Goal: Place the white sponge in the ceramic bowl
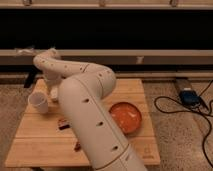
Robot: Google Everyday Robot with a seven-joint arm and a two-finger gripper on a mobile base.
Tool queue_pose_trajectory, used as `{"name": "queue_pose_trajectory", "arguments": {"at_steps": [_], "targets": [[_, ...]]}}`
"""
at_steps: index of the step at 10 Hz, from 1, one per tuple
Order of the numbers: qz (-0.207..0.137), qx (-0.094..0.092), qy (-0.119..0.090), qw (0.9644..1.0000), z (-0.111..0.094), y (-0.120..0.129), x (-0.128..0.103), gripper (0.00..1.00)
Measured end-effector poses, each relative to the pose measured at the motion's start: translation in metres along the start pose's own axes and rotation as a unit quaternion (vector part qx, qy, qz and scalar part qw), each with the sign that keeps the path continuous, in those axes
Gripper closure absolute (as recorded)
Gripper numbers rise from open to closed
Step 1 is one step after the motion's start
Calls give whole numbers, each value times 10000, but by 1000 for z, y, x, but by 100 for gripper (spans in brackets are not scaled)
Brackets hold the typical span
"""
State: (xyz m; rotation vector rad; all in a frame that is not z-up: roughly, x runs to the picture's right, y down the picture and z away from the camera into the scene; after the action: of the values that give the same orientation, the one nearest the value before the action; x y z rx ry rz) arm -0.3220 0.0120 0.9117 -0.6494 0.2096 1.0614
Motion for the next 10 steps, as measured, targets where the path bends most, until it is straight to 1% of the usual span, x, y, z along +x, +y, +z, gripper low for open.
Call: {"name": "queue_pose_trajectory", "arguments": {"at_steps": [1, 3, 4, 6, 7, 10], "targets": [[-39, 12, 10, 10000, 3, 3, 0, 35], [-109, 94, -25, 9999, 13, 8, -2, 35], [-139, 146, -58, 9998, 18, 11, -5, 35], [-148, 245, -60, 9996, 31, 16, -10, 35], [-132, 282, -58, 9995, 36, 15, -13, 35], [-50, 405, 66, 9991, 53, 4, -18, 35]]}}
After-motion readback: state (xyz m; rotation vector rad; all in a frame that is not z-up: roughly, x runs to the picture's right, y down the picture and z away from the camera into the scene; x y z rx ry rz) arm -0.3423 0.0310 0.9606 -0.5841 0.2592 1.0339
